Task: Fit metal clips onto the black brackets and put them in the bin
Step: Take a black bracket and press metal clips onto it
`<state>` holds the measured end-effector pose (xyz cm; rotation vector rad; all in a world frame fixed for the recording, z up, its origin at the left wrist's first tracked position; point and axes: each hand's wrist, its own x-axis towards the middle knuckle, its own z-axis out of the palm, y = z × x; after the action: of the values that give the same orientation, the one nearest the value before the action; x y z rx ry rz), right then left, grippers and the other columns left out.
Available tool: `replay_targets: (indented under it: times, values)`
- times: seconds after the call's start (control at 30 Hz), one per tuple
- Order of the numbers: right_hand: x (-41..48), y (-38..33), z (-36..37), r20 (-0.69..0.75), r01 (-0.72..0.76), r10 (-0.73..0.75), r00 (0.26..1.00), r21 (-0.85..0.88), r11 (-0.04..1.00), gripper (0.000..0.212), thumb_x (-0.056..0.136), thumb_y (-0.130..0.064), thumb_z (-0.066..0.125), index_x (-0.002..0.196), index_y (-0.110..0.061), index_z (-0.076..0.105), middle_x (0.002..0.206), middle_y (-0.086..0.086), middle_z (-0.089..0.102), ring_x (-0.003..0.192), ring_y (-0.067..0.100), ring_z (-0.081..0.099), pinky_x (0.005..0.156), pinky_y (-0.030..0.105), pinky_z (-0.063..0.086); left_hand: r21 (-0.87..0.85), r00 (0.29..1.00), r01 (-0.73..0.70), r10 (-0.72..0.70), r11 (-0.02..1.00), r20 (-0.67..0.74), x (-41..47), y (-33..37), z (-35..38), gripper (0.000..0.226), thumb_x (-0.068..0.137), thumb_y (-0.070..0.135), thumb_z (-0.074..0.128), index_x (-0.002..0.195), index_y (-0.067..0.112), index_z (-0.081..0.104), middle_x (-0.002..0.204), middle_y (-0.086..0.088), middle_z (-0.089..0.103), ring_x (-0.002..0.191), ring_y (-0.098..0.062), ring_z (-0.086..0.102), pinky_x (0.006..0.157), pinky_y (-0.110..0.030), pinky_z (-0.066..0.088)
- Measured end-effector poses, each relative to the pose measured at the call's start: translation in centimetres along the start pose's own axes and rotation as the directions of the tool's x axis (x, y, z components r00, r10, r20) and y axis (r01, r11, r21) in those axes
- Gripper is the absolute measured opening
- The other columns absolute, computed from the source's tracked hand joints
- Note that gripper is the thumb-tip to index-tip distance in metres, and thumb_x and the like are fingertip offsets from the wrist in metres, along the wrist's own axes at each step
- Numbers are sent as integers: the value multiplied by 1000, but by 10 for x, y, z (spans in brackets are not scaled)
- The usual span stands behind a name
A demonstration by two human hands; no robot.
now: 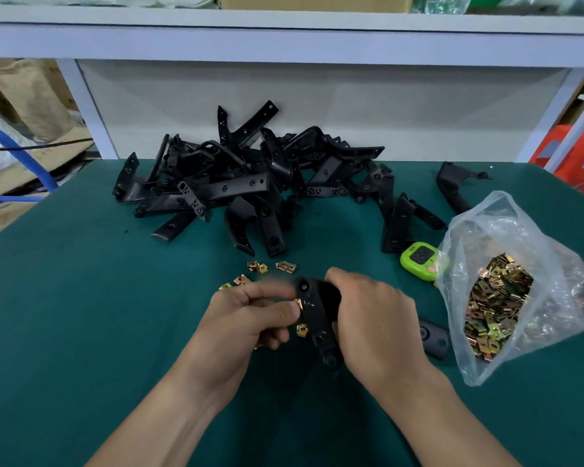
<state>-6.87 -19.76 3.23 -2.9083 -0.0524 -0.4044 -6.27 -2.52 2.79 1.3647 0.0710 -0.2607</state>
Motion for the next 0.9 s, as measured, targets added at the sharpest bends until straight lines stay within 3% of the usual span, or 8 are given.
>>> replay_targets:
  times: [0.17,0.33,0.53,0.7,0.8,0.9]
  values:
    - [-1,2,0,5,15,-15,1000,14,1000,30,82,-7,61,85,-28,40,72,-6,50,61,19,43,47,25,15,42,997,-62,60,997,45,-6,7,2,27,66,9,84,90,20,80,71,-19,62,52,-14,55,48,-20,45]
    - [0,2,2,24,21,-22,999,44,999,28,81,-8,62,86,-28,43,72,-7,51,62,19,44,47,24,16,40,996,-61,64,997,-57,-3,3,4,24,79,-5,76,96,11,76,63,-12,63,51,-14,53,47,-19,43]
    - [-2,1,4,44,34,-38,998,76,997,25,81,-13,60,86,-28,41,66,-8,46,58,21,41,50,36,22,53,994,-42,47,998,-99,-1,-2,5,21,80,-4,76,97,9,75,59,-7,61,49,-14,53,46,-20,43]
    - [-3,2,3,59,47,-53,997,99,994,26,82,-10,59,85,-29,41,69,-8,51,62,19,48,50,34,25,65,995,-33,39,997,-91,-4,-1,6,22,80,-2,77,97,12,77,59,-7,63,51,-14,55,47,-20,44]
    - [-2,0,3,40,44,-46,998,65,997,27,80,-11,59,87,-29,40,70,-8,48,62,21,44,48,29,19,202,981,-92,124,975,-150,-9,-1,9,27,80,6,79,99,25,77,59,-6,68,52,-16,57,50,-22,46]
    - [-2,-2,3,35,21,-22,999,23,1000,34,78,-8,61,88,-30,37,70,-8,44,62,22,42,47,26,14,449,952,-141,245,882,-183,-13,0,13,28,84,21,79,105,38,73,60,3,72,50,-7,57,59,-22,47]
